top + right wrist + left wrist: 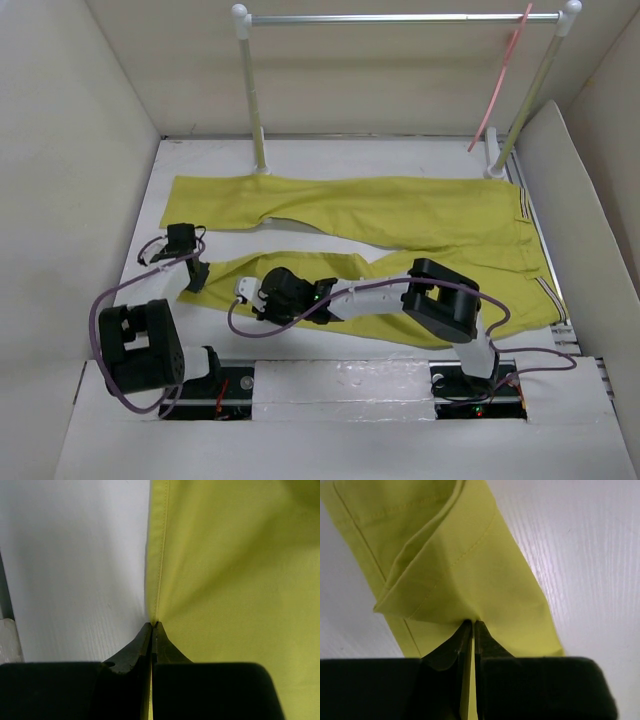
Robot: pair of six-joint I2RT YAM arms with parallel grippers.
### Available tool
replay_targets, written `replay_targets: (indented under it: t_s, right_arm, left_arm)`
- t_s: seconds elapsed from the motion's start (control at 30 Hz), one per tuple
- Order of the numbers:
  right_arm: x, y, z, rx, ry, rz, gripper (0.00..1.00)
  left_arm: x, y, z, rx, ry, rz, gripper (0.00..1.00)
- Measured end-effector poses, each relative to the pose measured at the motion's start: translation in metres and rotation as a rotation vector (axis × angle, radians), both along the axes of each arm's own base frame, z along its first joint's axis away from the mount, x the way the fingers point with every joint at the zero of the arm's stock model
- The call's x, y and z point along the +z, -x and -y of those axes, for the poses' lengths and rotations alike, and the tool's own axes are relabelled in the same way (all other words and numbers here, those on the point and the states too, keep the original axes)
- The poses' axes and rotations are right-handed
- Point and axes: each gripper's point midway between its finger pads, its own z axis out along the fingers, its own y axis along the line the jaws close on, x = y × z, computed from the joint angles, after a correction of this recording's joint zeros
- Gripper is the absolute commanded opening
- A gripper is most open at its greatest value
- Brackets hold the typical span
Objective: Place the trousers on the hanger
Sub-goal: Flatten out the trousers at the center of the board.
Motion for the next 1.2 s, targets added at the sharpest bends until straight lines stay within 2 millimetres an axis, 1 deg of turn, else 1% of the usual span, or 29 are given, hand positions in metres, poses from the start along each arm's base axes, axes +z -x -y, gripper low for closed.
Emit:
replay_targets:
  t_s: [0.17,0.23,0.3,0.37,0.5,0.53,0.6,0.63,0.67,0.73,0.8,0.87,0.93,0.97,1.0,1.07,1.1,1.17,1.2]
  right_arm:
    - [0.000,0.003,0.001,0.012,-0.009,-0.011,0.00]
    - [0.001,0.004,0.002,0.021,-0.008,-0.017,0.00]
    - [0.000,0.005,0.002,0.029,-0.007,-0.020,0.00]
    - [0.000,0.006,0.002,0.039,-0.006,-0.020,0.00]
    - [0.001,0.009,0.002,0.058,-0.001,-0.025,0.01]
    - [0.001,0.010,0.003,0.062,0.005,-0.030,0.14]
    - [0.001,0.013,0.005,0.074,0.025,-0.044,0.30]
    - [0.002,0.015,0.006,0.083,0.035,-0.053,0.54]
    - [0.002,0.016,0.007,0.090,0.042,-0.057,0.54]
    - [0.003,0.021,0.010,0.110,0.064,-0.078,0.63]
    - [0.006,0.024,0.011,0.127,0.082,-0.093,0.65]
    - [0.014,0.025,0.010,0.135,0.088,-0.097,0.64]
    - [0.027,0.024,0.008,0.141,0.077,-0.090,0.37]
    - [0.036,0.023,0.011,0.139,0.069,-0.085,0.20]
    - [0.048,0.023,0.013,0.135,0.058,-0.080,0.00]
    - [0.080,0.019,0.018,0.110,0.005,-0.063,0.00]
    - [0.097,0.016,0.024,0.091,-0.028,-0.051,0.00]
    - [0.130,0.008,0.038,0.046,-0.095,-0.033,0.00]
    - [0.145,0.000,0.047,0.013,-0.132,-0.022,0.00]
  left_arm:
    - [0.004,-0.014,-0.014,-0.004,-0.065,-0.021,0.00]
    - [0.011,-0.022,-0.020,-0.007,-0.095,-0.003,0.00]
    - [0.023,-0.033,-0.026,-0.014,-0.130,0.022,0.00]
    - [0.041,-0.053,-0.034,-0.016,-0.159,0.060,0.00]
    - [0.076,-0.106,-0.048,-0.041,-0.221,0.140,0.00]
    - [0.082,-0.119,-0.051,-0.048,-0.240,0.150,0.11]
    - [0.093,-0.138,-0.057,-0.060,-0.279,0.151,0.29]
    - [0.095,-0.139,-0.062,-0.055,-0.310,0.136,0.49]
    - [0.100,-0.147,-0.062,-0.059,-0.317,0.145,0.50]
    - [0.103,-0.143,-0.065,-0.063,-0.337,0.129,0.51]
    - [0.105,-0.132,-0.065,-0.064,-0.335,0.119,0.51]
    - [0.108,-0.112,-0.064,-0.060,-0.319,0.120,0.51]
    - [0.108,-0.086,-0.055,-0.061,-0.278,0.135,0.51]
    - [0.107,-0.074,-0.049,-0.063,-0.252,0.150,0.50]
    - [0.104,-0.062,-0.040,-0.069,-0.219,0.170,0.43]
    - [0.092,-0.042,-0.016,-0.104,-0.148,0.202,0.36]
    - [0.082,-0.034,0.000,-0.136,-0.104,0.213,0.29]
    - [0.055,-0.016,0.032,-0.200,-0.016,0.202,0.25]
    - [0.040,-0.006,0.045,-0.227,0.030,0.174,0.21]
